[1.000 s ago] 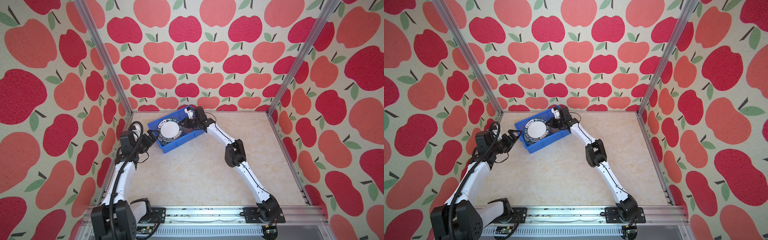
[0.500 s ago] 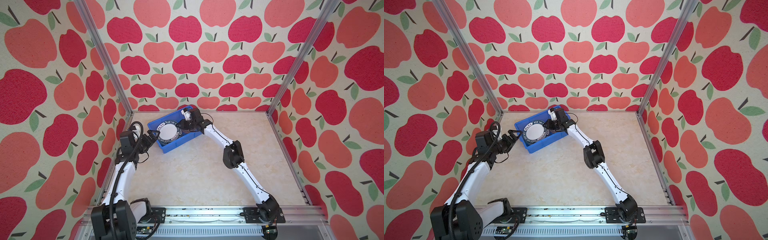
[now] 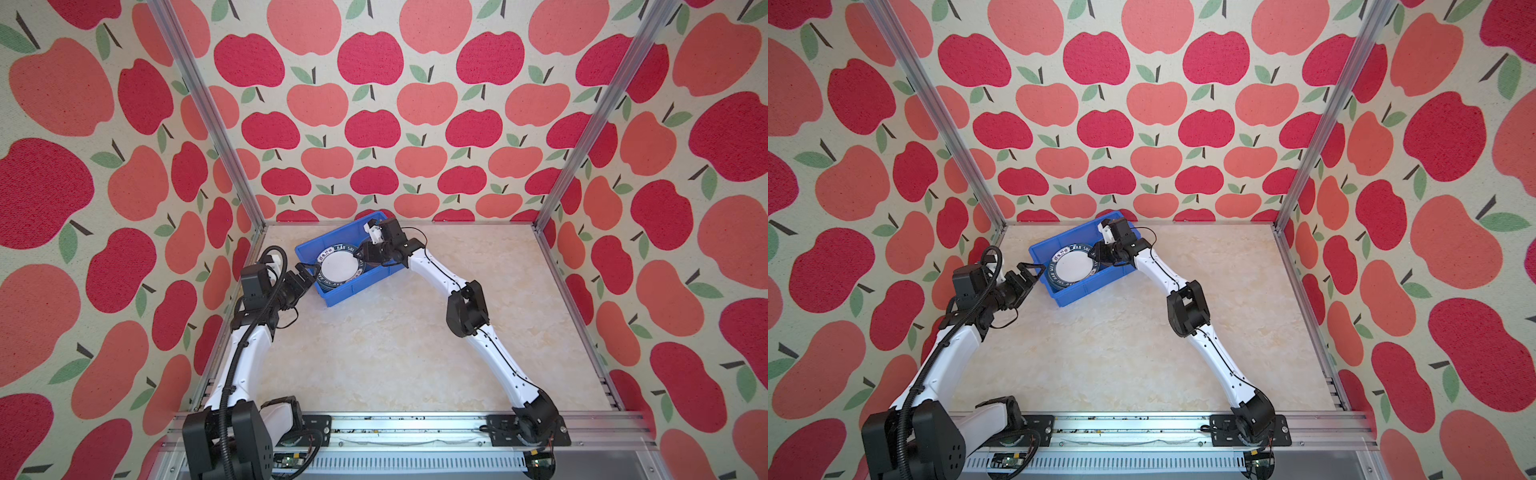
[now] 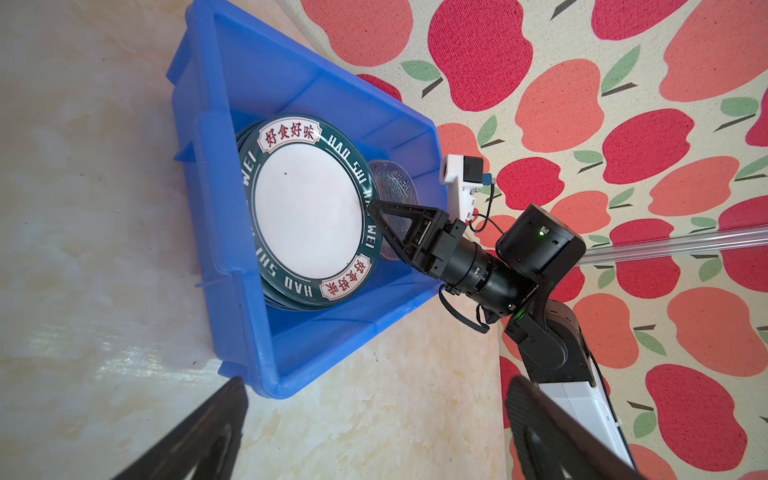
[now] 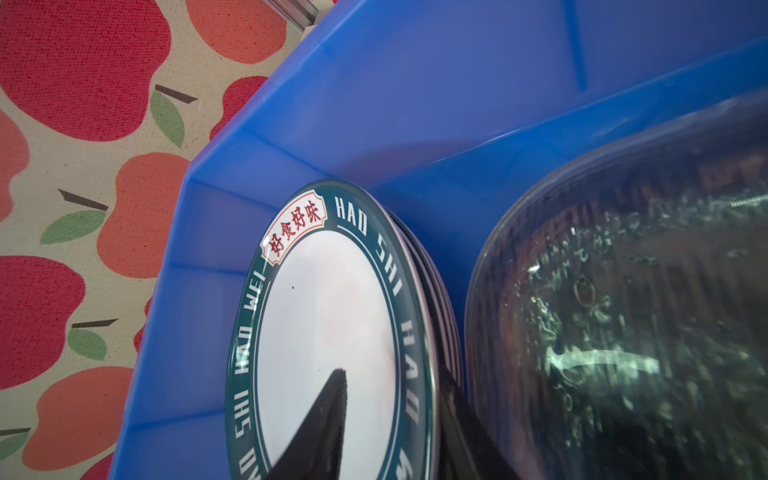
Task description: Place the plates into the plastic bin on the countertop
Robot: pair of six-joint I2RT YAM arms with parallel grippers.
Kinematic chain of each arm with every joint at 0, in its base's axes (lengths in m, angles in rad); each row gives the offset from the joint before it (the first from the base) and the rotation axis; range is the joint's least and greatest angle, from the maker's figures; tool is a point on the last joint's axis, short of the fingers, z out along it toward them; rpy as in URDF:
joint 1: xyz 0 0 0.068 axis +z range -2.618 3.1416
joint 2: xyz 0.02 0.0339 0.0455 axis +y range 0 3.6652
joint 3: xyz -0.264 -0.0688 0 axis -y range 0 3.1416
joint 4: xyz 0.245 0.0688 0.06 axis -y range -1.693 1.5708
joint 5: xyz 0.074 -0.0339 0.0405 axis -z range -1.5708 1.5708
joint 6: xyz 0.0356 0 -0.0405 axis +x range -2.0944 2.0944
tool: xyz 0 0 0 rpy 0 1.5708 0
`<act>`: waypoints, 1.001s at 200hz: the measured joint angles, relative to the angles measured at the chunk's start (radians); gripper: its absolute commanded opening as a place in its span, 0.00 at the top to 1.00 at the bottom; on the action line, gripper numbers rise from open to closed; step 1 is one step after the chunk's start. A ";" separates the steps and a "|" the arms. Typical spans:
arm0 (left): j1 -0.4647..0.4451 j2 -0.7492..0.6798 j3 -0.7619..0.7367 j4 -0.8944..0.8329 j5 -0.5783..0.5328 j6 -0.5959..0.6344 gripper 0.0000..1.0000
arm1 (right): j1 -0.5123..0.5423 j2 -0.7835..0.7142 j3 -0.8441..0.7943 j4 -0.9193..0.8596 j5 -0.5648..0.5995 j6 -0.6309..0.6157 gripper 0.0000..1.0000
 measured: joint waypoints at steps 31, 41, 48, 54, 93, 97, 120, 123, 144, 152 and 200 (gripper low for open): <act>0.000 0.000 -0.007 0.009 0.000 -0.004 0.01 | -0.001 -0.034 -0.012 -0.022 0.025 -0.043 0.42; 0.000 0.000 -0.008 0.010 0.000 -0.004 0.01 | -0.001 -0.050 -0.014 -0.029 0.031 -0.051 0.42; 0.000 0.000 -0.008 0.011 0.000 -0.004 0.01 | -0.001 -0.064 -0.017 -0.035 0.035 -0.056 0.41; 0.000 0.000 -0.008 0.012 0.000 -0.004 0.01 | -0.001 -0.078 -0.022 -0.040 0.041 -0.061 0.41; 0.000 -0.009 -0.008 0.009 -0.009 0.002 0.01 | -0.009 -0.233 -0.135 -0.044 0.072 -0.106 0.40; -0.001 -0.014 -0.006 0.005 -0.014 0.005 0.01 | -0.011 -0.253 -0.153 -0.042 0.074 -0.111 0.38; -0.032 -0.027 0.033 -0.046 -0.097 0.053 0.01 | -0.033 -0.416 -0.321 -0.019 0.089 -0.148 0.07; -0.041 -0.027 0.041 -0.051 -0.116 0.064 0.01 | -0.037 -0.443 -0.355 -0.011 0.089 -0.157 0.01; -0.133 -0.045 0.063 -0.053 -0.260 0.154 0.01 | -0.065 -0.667 -0.635 0.066 0.121 -0.192 0.01; -0.172 -0.061 0.053 -0.041 -0.318 0.191 0.01 | -0.076 -0.764 -0.756 0.097 0.142 -0.206 0.00; -0.270 -0.140 -0.202 0.261 -0.550 0.430 0.01 | -0.144 -1.204 -1.232 0.182 0.344 -0.292 0.00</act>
